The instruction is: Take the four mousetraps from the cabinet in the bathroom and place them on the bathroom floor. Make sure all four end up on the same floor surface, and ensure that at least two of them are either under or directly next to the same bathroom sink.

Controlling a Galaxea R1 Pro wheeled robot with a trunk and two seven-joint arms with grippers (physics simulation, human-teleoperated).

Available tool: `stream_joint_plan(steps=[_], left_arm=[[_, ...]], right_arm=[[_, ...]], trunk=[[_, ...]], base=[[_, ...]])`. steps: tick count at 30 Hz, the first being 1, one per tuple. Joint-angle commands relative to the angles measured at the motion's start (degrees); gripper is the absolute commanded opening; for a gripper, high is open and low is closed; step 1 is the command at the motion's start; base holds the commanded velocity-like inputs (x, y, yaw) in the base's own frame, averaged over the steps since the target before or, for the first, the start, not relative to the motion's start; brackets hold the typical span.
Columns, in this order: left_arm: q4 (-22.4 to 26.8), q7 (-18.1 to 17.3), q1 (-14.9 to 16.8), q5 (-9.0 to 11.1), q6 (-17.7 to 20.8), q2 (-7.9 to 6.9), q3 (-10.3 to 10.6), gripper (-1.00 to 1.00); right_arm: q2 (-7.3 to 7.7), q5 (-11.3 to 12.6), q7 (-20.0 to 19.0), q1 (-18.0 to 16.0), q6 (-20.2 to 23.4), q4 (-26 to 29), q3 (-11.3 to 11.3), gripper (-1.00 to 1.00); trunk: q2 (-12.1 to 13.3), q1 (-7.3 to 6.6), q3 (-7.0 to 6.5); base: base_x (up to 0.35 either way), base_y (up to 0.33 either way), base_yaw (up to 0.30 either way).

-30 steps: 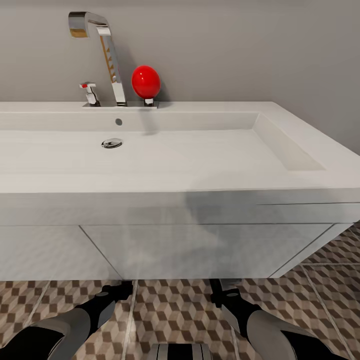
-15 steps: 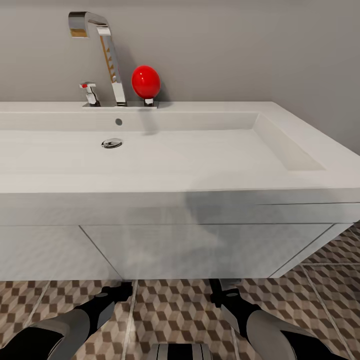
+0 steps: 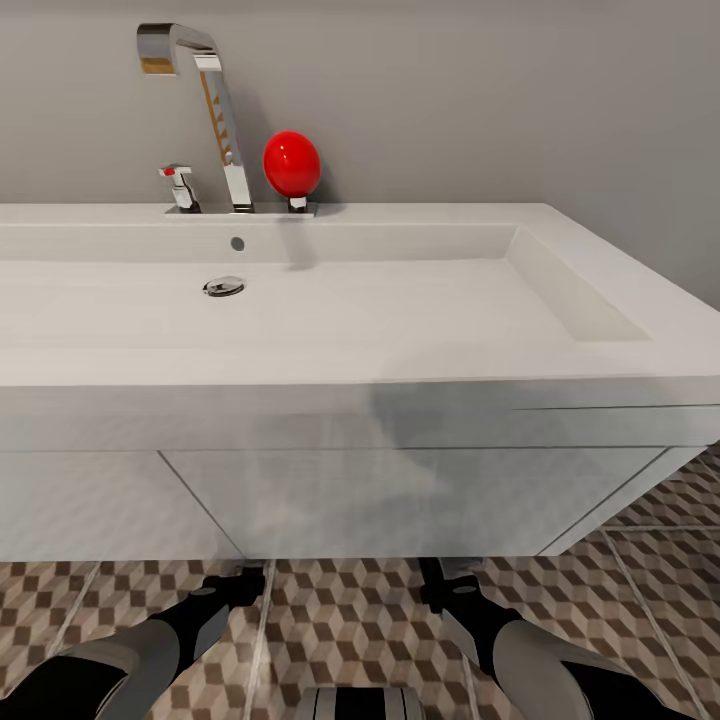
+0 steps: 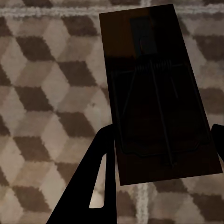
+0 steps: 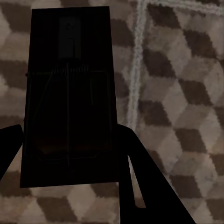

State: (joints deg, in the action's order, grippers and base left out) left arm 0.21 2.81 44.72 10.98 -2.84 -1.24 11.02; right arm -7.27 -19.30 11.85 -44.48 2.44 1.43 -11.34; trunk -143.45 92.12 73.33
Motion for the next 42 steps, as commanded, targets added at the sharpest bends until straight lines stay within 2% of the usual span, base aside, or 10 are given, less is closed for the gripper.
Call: stream_joint_plan(steps=[1, 27, 28, 42], left_arm=[[-0.03, 0.16, 0.02, 0.45, -0.16, 0.0, 0.5, -1.0], [-0.03, 0.16, 0.02, 0.45, -0.15, 0.0, 0.5, -1.0], [-0.03, 0.16, 0.02, 0.45, -0.15, 0.0, 0.5, -1.0], [-0.03, 0.17, 0.02, 0.45, -0.24, 0.0, 0.5, -1.0]], right_arm=[[-0.03, -0.47, 0.28, -0.01, 0.2, 0.06, -0.43, -1.0], [-0.06, -0.3, 0.19, 0.0, 0.46, -0.61, -0.43, -1.0], [-0.06, -0.3, 0.19, 0.0, 0.46, -0.61, -0.43, 1.0], [-0.03, -0.39, 0.18, 0.0, 0.31, -0.61, -0.43, 1.0]], trunk=[[-0.01, -0.01, 0.04], [-0.01, -0.01, 0.04], [-0.01, -0.01, 0.04], [-0.01, -0.01, 0.04]], base=[[0.0, 0.0, 0.0], [0.0, 0.0, 0.0], [0.0, 0.0, 0.0], [0.0, 0.0, 0.0]])
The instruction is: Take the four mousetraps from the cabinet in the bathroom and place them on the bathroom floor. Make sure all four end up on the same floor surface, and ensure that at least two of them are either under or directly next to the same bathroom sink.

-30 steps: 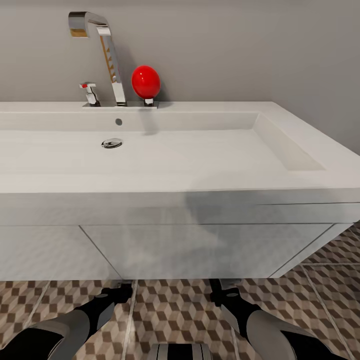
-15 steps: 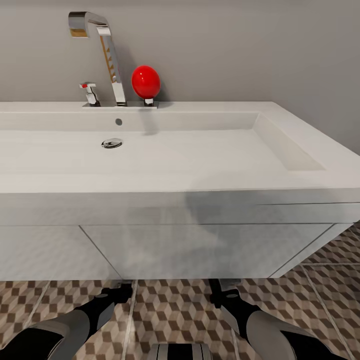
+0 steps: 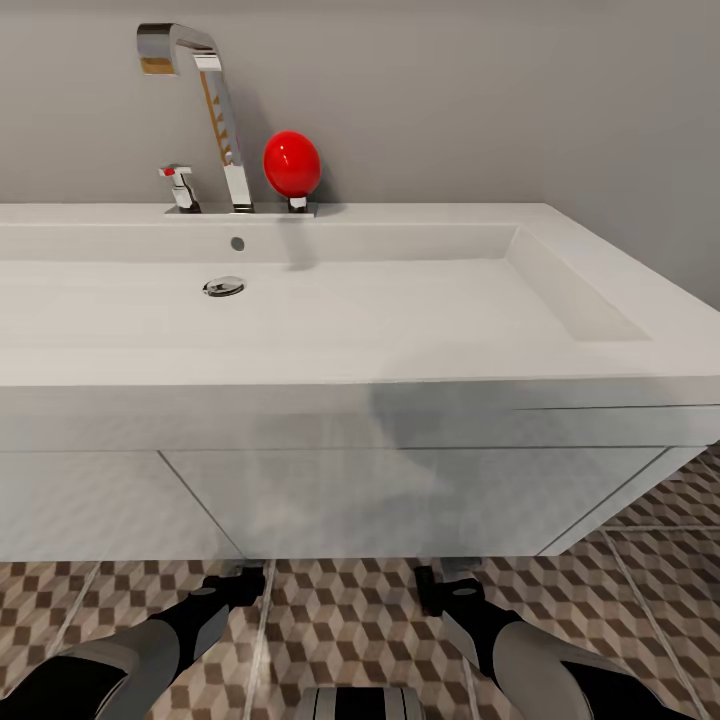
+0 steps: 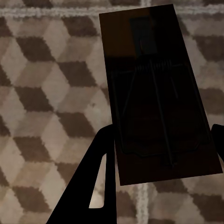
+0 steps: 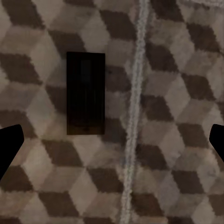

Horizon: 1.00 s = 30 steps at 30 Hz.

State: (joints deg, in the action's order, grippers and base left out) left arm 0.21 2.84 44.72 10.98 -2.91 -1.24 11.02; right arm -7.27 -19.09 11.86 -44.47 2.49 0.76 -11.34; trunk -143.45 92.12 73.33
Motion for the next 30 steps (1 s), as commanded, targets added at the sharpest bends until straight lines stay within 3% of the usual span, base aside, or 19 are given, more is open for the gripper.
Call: stream_joint_plan(steps=[1, 16, 17, 30], left_arm=[[-0.03, 0.15, 0.02, 0.45, -0.16, 0.0, 0.5, -1.0], [0.05, 0.15, 0.02, 0.48, -0.05, 0.0, 0.5, -1.0], [0.05, 0.15, 0.02, 0.48, -0.04, 0.0, 0.48, 1.0], [0.06, 0.15, 0.02, 0.45, -0.34, -0.01, 0.49, 1.0]], right_arm=[[-0.03, -0.6, 0.18, -0.01, 0.26, 0.06, -0.44, 1.0], [0.05, -0.68, 0.17, 0.0, 0.18, 0.07, -0.46, 1.0], [0.06, -0.68, 0.17, 0.0, 0.17, 0.08, -0.46, 1.0], [0.12, -0.69, 0.18, -0.01, 0.15, 0.1, -0.46, 1.0]], trunk=[[-0.01, -0.01, 0.04], [-0.01, -0.01, 0.04], [-0.01, -0.01, 0.04], [-0.01, -0.01, 0.04]], base=[[0.0, 0.0, 0.0], [0.0, 0.0, 0.0], [0.0, 0.0, 0.0], [0.0, 0.0, 0.0]])
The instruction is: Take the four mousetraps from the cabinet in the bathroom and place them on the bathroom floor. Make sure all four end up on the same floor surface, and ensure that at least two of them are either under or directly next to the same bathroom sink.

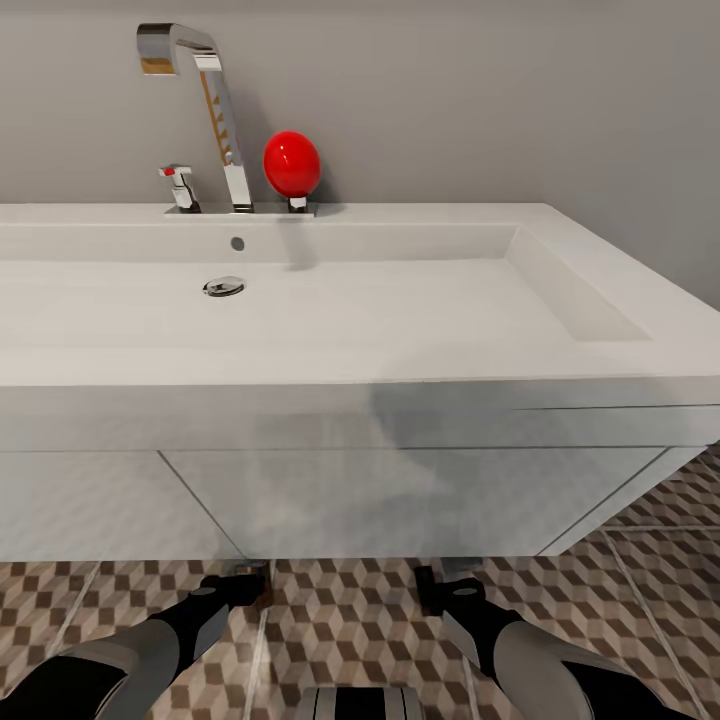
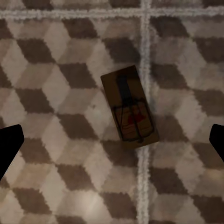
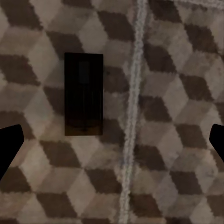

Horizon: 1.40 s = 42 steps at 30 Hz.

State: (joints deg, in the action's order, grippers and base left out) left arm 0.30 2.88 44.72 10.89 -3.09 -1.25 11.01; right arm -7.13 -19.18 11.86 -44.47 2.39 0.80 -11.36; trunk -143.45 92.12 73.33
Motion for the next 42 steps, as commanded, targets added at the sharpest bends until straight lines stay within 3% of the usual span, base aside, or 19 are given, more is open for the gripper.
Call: stream_joint_plan(steps=[1, 22, 42], left_arm=[[-0.03, 0.11, 0.02, 0.54, -0.18, 0.01, 0.5, 1.0], [-0.03, 0.21, 0.02, 0.62, -0.36, 0.1, 0.5, 1.0], [-0.03, 0.28, 0.02, 0.63, -0.01, 0.1, 0.5, 1.0]], right_arm=[[-0.02, -0.6, 0.18, -0.01, 0.25, 0.05, -0.45, 1.0], [0.01, -0.68, 0.18, -0.03, 0.23, 0.07, -0.42, 1.0], [0.01, -0.79, 0.15, -0.03, 0.16, 0.08, -0.38, 1.0]], trunk=[[-0.01, -0.01, 0.04], [-0.01, -0.01, 0.04], [-0.01, -0.01, 0.04]], base=[[0.0, 0.0, 0.0], [-0.015, 0.0, 0.0], [-0.3, 0.0, 0.0]])
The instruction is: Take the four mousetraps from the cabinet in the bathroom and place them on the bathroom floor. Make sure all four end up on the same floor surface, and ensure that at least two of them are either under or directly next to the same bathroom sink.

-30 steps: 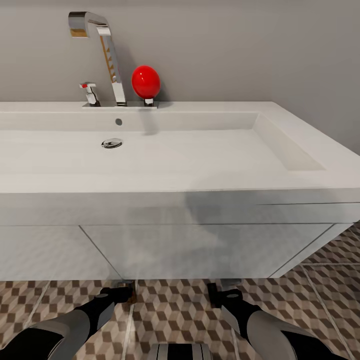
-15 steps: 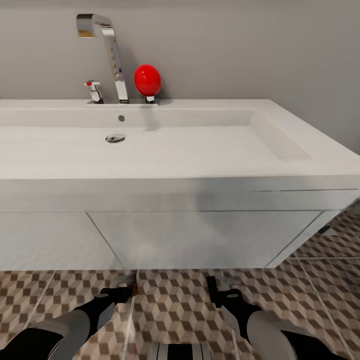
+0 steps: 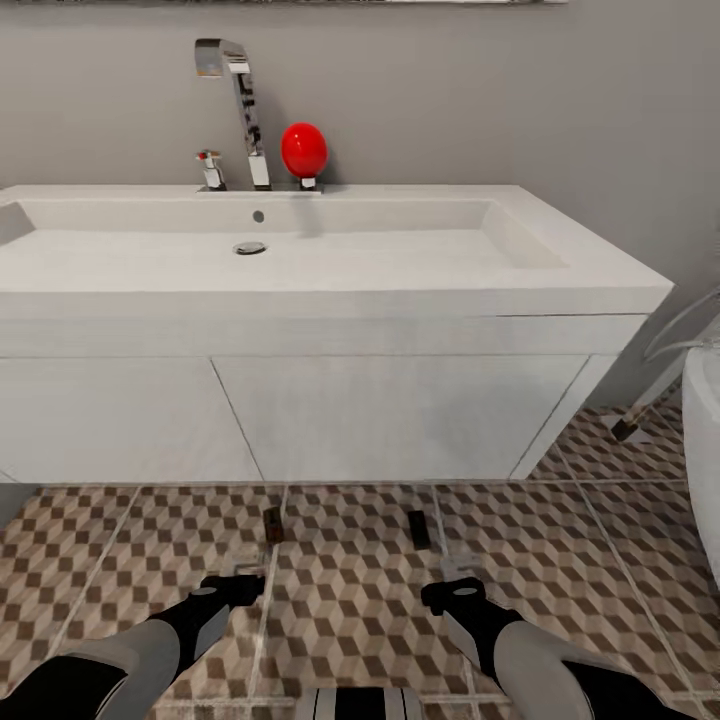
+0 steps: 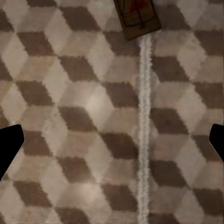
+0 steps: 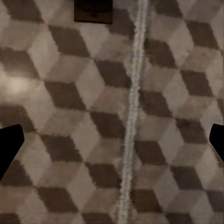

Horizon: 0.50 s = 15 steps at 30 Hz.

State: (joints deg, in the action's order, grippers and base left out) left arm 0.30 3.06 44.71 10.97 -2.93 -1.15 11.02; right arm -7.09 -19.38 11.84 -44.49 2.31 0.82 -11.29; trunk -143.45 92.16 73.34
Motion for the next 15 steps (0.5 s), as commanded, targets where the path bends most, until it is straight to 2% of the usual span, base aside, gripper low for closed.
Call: stream_joint_plan(steps=[1, 15], left_arm=[[-0.03, 0.11, 0.02, 0.54, -0.16, 0.0, 0.5, 1.0], [-0.03, 0.12, 0.02, 0.54, -0.14, -0.02, 0.5, 1.0]], right_arm=[[-0.03, -0.59, 0.18, 0.0, 0.22, 0.06, -0.43, 1.0], [-0.03, -0.65, 0.12, 0.01, 0.16, 0.11, -0.4, 1.0]], trunk=[[-0.02, -0.05, 0.04], [-0.02, -0.05, 0.04]], base=[[-0.343, 0.0, 0.0], [-0.345, 0.0, 0.0]])
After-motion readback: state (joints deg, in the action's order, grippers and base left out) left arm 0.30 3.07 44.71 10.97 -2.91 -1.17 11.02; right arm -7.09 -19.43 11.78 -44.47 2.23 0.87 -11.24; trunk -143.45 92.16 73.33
